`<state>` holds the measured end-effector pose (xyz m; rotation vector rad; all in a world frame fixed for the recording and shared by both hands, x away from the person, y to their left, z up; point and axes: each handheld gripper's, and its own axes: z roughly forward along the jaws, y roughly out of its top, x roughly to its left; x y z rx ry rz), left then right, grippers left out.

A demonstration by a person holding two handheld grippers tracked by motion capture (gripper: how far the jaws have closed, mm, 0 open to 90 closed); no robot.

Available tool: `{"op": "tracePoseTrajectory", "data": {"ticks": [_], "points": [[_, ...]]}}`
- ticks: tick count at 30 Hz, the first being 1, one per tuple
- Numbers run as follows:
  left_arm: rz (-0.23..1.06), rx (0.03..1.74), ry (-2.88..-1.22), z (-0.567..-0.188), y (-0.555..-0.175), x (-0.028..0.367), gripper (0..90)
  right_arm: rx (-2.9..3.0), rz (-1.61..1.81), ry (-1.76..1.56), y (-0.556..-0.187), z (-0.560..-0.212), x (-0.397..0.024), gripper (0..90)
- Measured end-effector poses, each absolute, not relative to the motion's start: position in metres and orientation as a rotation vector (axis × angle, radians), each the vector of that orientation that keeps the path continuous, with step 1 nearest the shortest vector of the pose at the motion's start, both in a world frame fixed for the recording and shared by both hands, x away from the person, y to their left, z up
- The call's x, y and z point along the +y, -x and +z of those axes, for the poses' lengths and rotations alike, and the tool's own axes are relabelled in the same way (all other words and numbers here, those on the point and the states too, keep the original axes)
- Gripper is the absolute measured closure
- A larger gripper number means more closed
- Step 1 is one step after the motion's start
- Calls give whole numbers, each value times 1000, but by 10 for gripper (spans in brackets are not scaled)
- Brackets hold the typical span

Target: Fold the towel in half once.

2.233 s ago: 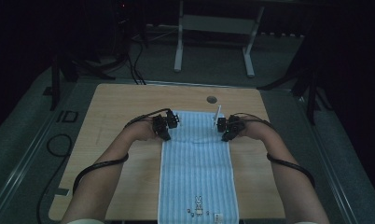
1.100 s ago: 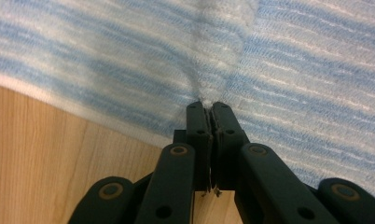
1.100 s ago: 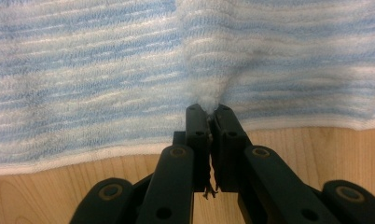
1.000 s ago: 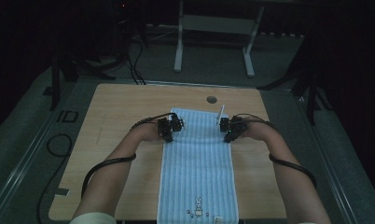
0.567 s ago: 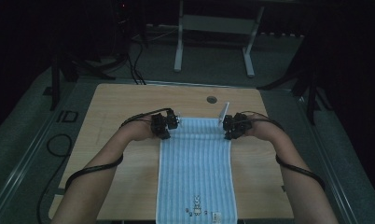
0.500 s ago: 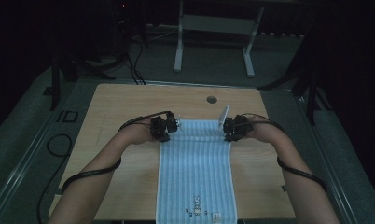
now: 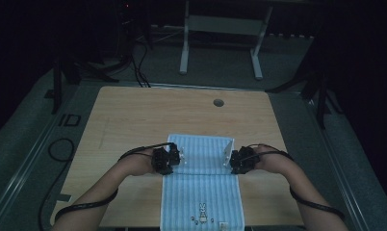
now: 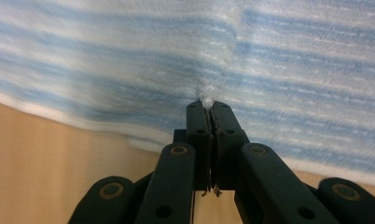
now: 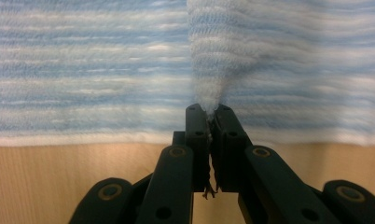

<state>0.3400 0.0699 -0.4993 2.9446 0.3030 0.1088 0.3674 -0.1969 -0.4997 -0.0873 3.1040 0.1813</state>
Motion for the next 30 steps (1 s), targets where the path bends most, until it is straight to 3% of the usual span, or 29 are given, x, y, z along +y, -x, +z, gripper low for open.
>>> {"op": "tracePoseTrajectory", "data": {"ticks": [6,8,14,16,25,30], "points": [[65,283,-2959,-511,-334,69,860,3131,187,86,-361,-512,-196,843],[37,285,-2959,-510,-334,70,801,3146,191,71,-361,-510,-197,759],[133,353,-2882,-479,-350,82,656,3089,250,9,-369,-481,-205,684],[150,381,-2880,-476,-356,84,644,3070,261,0,-374,-476,-206,681],[209,644,-2884,-480,-419,95,548,3024,315,-123,-430,-451,-202,592],[206,689,-2873,-493,-448,92,487,3000,245,-194,-472,-467,-196,586]]}}
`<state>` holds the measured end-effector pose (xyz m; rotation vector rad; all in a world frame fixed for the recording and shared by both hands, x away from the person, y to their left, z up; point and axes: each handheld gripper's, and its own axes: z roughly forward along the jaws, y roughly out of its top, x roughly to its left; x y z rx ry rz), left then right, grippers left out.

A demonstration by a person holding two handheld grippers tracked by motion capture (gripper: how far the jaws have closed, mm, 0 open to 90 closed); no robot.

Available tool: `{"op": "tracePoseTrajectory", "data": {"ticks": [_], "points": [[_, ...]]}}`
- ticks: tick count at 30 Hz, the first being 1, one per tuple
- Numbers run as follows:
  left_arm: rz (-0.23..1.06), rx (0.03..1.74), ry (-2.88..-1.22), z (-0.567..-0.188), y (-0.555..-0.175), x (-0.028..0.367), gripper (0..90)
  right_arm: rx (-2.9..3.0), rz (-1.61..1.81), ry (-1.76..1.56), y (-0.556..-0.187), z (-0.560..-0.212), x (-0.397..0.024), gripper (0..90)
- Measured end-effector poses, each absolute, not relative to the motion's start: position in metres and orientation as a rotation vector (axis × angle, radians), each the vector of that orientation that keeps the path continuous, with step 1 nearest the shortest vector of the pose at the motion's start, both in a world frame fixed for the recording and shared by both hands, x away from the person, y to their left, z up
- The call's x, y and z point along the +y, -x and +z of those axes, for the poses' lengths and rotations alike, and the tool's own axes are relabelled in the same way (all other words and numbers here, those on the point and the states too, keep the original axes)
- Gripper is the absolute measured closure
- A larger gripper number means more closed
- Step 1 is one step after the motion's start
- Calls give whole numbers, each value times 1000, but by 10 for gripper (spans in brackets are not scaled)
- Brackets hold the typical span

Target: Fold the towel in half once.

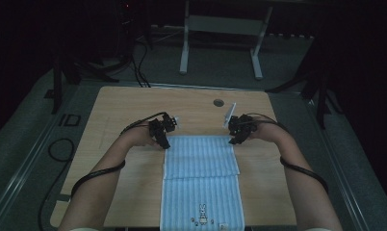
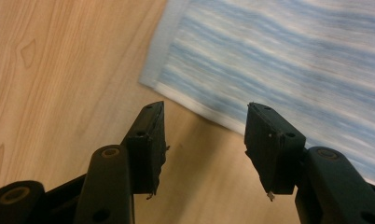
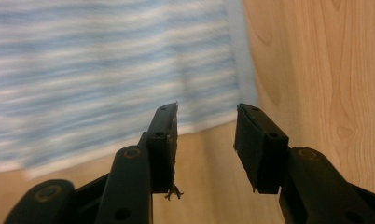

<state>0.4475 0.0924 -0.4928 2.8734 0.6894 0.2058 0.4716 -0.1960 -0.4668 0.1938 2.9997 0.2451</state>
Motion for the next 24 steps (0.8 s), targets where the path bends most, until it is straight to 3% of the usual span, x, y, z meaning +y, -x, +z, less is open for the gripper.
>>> {"op": "tracePoseTrajectory", "data": {"ticks": [6,19,24], "points": [[230,752,-2859,-503,-468,89,433,2976,194,-226,-497,-488,-187,582],[184,765,-2876,-519,-480,76,402,3007,113,-246,-510,-516,-183,561],[120,790,-2869,-520,-481,78,402,3048,102,-270,-510,-515,-182,690]]}}
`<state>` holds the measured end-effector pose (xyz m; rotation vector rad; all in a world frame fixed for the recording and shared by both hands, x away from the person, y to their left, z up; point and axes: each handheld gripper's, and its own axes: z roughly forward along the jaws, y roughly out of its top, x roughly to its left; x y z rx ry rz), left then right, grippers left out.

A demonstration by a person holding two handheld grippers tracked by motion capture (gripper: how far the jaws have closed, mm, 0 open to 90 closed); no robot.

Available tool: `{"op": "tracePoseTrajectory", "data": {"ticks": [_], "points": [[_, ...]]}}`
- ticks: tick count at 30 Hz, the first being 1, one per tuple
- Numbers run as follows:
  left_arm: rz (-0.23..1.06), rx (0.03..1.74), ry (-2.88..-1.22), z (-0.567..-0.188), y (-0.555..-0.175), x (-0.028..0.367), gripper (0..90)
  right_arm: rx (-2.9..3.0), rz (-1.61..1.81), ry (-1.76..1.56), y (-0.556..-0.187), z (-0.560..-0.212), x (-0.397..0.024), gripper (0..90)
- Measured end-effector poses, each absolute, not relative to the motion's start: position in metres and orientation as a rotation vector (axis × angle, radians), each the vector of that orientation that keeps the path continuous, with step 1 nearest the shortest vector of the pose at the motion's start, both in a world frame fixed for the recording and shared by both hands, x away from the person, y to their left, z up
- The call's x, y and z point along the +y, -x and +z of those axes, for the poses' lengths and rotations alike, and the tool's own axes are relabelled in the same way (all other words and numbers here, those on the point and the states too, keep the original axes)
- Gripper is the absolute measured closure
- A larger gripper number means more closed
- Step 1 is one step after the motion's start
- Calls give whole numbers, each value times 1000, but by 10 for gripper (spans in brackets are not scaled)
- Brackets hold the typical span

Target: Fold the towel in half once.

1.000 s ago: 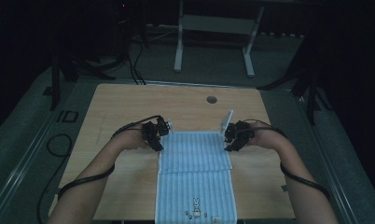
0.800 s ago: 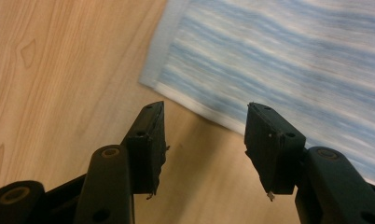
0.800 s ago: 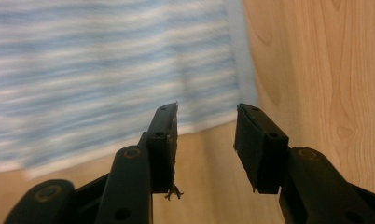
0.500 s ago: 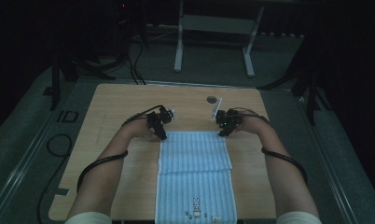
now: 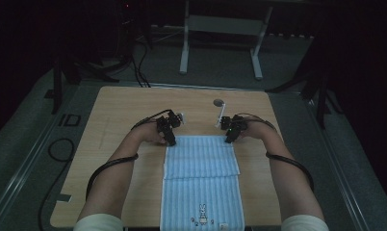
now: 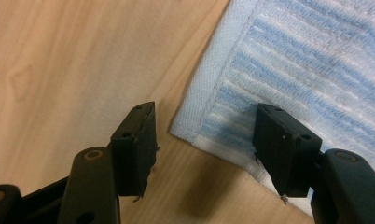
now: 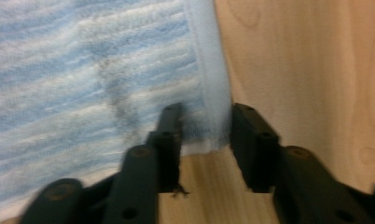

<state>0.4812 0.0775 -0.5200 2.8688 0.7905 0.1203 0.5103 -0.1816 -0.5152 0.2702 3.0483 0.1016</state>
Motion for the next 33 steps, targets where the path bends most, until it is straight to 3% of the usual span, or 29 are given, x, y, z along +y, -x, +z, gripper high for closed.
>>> {"op": "tracePoseTrajectory", "data": {"ticks": [3,5,11,22,33], "points": [[106,761,-2877,-519,-479,75,456,3071,88,-260,-507,-515,-180,803],[85,736,-2892,-518,-477,73,515,3084,76,-266,-506,-515,-178,824],[65,618,-2946,-516,-469,64,827,3109,59,-282,-506,-515,-176,842],[176,671,-2874,-510,-470,71,865,3062,111,-288,-502,-502,-179,848],[366,754,-2780,-469,-482,80,864,2911,174,-367,-511,-473,-183,849]]}}
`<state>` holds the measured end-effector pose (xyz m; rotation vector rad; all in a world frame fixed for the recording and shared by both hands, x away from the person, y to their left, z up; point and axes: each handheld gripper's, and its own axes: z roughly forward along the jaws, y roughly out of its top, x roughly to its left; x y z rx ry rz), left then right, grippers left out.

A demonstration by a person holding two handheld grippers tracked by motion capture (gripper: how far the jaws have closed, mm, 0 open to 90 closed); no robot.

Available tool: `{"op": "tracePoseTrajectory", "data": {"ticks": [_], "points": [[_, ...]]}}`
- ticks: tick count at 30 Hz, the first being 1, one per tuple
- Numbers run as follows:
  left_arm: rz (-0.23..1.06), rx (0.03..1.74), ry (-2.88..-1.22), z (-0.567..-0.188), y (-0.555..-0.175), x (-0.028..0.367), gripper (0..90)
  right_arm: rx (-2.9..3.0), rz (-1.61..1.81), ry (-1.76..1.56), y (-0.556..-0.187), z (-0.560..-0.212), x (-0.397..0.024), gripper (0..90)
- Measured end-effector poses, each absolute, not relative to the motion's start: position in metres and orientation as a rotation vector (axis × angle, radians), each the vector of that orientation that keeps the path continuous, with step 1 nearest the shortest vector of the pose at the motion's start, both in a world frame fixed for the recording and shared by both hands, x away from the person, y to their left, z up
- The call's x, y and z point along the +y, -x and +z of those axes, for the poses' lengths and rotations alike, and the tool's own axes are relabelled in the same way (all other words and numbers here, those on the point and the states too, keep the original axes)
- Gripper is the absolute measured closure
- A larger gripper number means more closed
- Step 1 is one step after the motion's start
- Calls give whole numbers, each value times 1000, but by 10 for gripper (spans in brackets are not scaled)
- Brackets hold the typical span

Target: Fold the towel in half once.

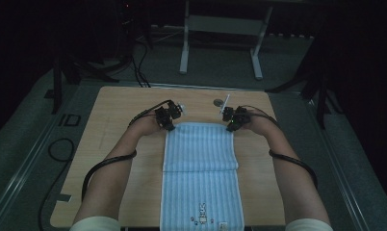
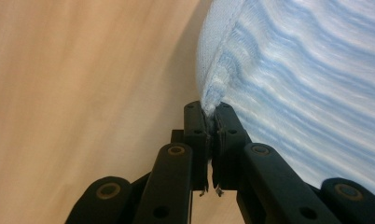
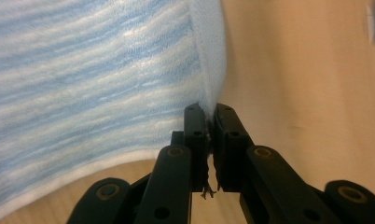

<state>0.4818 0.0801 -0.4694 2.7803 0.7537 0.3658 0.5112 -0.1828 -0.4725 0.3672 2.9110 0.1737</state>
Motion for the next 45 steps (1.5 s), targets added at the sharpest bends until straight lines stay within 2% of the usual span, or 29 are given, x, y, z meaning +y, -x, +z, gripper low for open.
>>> {"op": "tracePoseTrajectory", "data": {"ticks": [5,10,14,15,17,19,20,22,26,33,42,45], "points": [[461,770,-2739,-442,-488,83,863,2823,213,-381,-521,-442,-182,848],[638,827,-2634,-405,-492,91,862,2707,283,-404,-526,-399,-183,848],[680,828,-2623,-387,-495,92,862,2632,309,-408,-528,-370,-180,848],[746,829,-2616,-376,-497,90,862,2620,295,-399,-529,-363,-178,848],[780,835,-2613,-364,-500,89,861,2567,289,-387,-530,-350,-175,848],[892,848,-2561,-352,-500,87,862,2545,298,-392,-533,-338,-175,848],[881,868,-2514,-345,-501,88,861,2536,308,-410,-534,-332,-174,848],[901,850,-2538,-341,-501,88,861,2535,304,-416,-534,-323,-174,848],[807,810,-2588,-352,-494,91,860,2554,321,-395,-528,-322,-175,847],[647,682,-2665,-386,-466,94,858,2683,244,-332,-510,-369,-178,846],[513,627,-2662,-410,-413,98,858,2767,270,-218,-449,-403,-186,846],[481,558,-2704,-417,-392,95,857,2773,276,-187,-428,-407,-190,845]]}}
